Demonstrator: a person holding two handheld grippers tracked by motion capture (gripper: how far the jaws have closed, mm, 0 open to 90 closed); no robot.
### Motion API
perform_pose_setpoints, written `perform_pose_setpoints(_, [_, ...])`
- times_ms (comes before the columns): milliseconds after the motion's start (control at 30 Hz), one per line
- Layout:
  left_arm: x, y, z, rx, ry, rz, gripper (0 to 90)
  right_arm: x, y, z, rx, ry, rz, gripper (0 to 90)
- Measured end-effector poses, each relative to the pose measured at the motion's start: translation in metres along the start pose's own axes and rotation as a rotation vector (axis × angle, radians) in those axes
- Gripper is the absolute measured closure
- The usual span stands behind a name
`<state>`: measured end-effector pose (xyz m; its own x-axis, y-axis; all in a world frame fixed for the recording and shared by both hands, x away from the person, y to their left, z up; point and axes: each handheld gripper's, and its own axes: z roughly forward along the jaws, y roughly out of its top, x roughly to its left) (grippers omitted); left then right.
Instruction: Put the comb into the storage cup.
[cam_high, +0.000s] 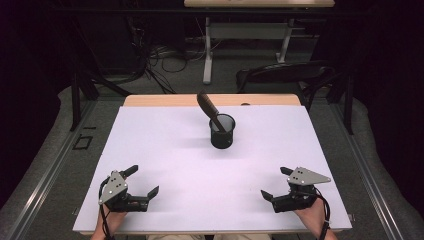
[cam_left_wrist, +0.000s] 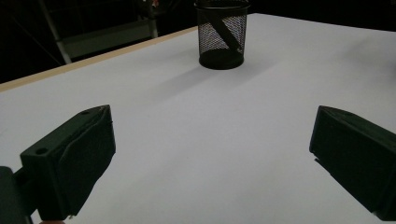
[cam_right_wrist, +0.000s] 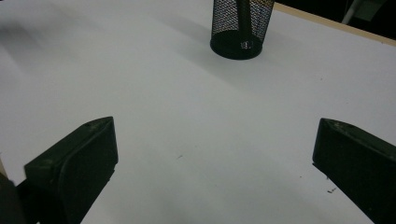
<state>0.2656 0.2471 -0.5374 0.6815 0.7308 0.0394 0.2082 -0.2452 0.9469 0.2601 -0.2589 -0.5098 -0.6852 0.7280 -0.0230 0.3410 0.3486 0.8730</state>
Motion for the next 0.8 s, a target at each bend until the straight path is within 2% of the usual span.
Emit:
perform_pose_setpoints(333, [0.001, -0.001, 0.000, 0.004, -0.003, 0.001, 0.3, 0.001, -0.008, -0.012, -0.052, -0.034, 0.016, 0.0])
perform_pose_setpoints(800, [0.000, 0.000, 0.003, 0.011, -0.006, 0.003, 0.2, 0.003, -0.010, -0.014, -0.044, -0.028, -0.002, 0.0])
